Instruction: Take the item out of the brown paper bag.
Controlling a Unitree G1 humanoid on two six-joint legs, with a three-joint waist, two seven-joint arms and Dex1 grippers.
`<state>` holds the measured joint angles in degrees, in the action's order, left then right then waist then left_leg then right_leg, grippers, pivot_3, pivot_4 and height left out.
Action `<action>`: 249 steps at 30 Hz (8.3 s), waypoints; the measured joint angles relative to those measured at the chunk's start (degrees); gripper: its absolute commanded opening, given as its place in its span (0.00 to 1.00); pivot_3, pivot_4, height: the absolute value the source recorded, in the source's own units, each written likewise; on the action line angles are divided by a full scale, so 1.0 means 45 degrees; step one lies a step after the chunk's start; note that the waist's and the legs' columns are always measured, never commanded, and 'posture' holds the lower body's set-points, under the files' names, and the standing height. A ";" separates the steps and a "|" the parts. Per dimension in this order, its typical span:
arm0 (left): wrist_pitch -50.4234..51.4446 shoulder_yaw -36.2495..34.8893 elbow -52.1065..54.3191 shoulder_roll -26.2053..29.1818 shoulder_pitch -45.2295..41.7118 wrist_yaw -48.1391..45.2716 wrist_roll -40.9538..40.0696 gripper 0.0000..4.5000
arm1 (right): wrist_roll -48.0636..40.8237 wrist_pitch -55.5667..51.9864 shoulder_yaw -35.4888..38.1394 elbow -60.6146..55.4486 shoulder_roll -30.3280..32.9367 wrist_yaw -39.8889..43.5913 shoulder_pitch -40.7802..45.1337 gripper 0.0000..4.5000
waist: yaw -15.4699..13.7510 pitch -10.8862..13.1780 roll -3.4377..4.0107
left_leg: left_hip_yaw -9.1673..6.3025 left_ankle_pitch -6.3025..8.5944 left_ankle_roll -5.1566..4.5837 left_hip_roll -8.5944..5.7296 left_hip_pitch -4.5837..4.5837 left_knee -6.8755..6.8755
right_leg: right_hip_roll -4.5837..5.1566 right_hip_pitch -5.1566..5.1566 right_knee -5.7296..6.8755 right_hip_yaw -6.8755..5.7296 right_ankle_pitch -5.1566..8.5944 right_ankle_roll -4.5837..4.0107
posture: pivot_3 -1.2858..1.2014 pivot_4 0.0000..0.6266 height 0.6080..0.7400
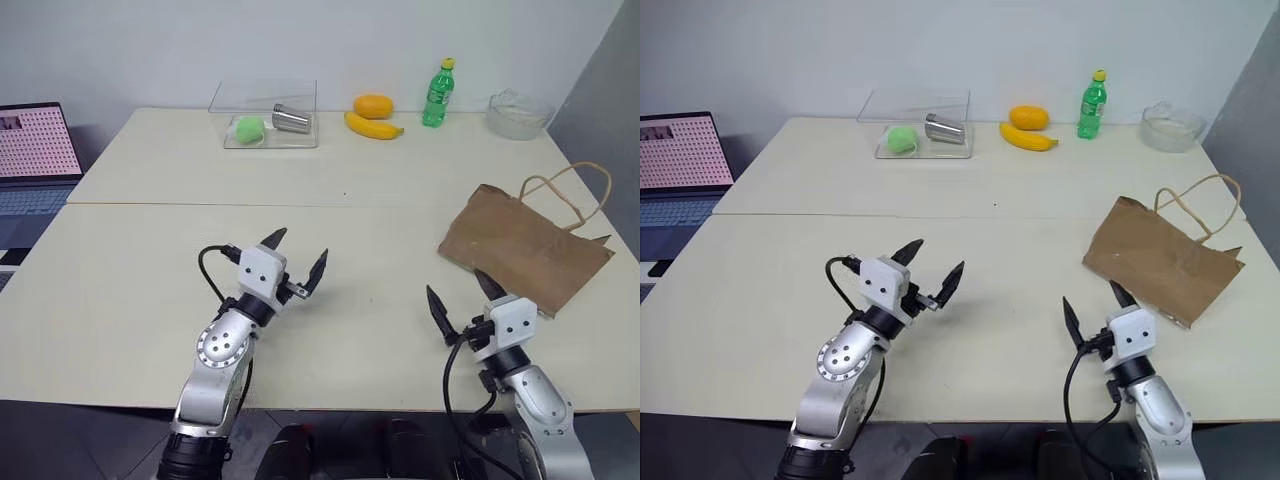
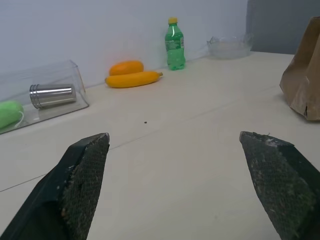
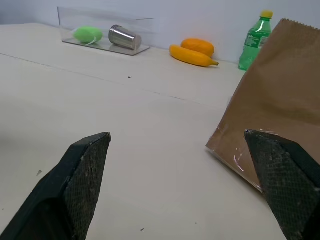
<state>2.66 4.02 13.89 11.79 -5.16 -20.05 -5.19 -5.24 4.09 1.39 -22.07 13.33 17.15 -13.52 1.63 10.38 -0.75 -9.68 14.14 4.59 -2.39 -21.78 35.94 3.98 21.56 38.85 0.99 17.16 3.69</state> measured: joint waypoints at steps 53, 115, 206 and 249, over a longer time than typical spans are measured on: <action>0.5454 0.0247 0.0241 0.2291 -0.7042 -0.7558 -0.7254 0.98 | -0.9253 -1.0471 0.9213 -0.4026 0.5143 -0.2411 0.1164 1.00 | 0.0010 0.0027 -0.0035 | 0.0035 0.0005 -0.0018 0.0003 -0.0016 0.0006 | -0.0008 -0.0010 -0.0025 0.0010 -0.0026 -0.0042 | 0.52 0.24 1.00; 0.4801 0.0590 0.0330 0.2373 -0.6778 -0.7715 -0.6365 0.98 | -0.6899 -1.1586 0.4324 0.6160 1.0658 0.5551 0.9676 1.00 | 0.0026 0.0068 -0.0031 | 0.0062 0.0009 -0.0025 0.0006 -0.0029 0.0019 | -0.0006 -0.0008 -0.0068 0.0023 -0.0046 -0.0011 | 0.52 0.24 1.00; 0.2855 -0.1305 0.4632 0.1342 -0.0545 -0.0748 -0.4602 0.99 | 0.1672 -0.4990 -0.2716 1.7073 0.0550 0.7256 2.2627 0.01 | 0.0347 0.0099 0.0032 | 0.0159 -0.0025 0.0034 -0.0007 -0.0259 0.0030 | 0.0005 0.0355 0.0084 0.0150 -0.0072 -0.0036 | 0.52 0.24 1.00; 0.2632 -0.1205 0.4477 0.0943 -0.0132 -0.0896 -0.4777 0.99 | 0.2361 -0.4976 -0.3107 1.4431 0.1809 0.8753 2.0843 0.82 | 0.0362 0.0095 0.0024 | 0.0263 -0.0023 0.0028 -0.0002 -0.0224 0.0070 | -0.0009 0.0390 0.0185 0.0265 -0.0077 -0.0028 | 0.52 0.24 1.00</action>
<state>14.51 -1.40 34.04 16.03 -5.75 -24.08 -26.68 5.39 -18.30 -12.59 42.87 21.47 56.54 80.27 3.26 10.81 -0.64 -8.50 14.03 4.71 -2.39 -22.79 36.25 3.94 23.31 39.69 2.18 16.81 3.56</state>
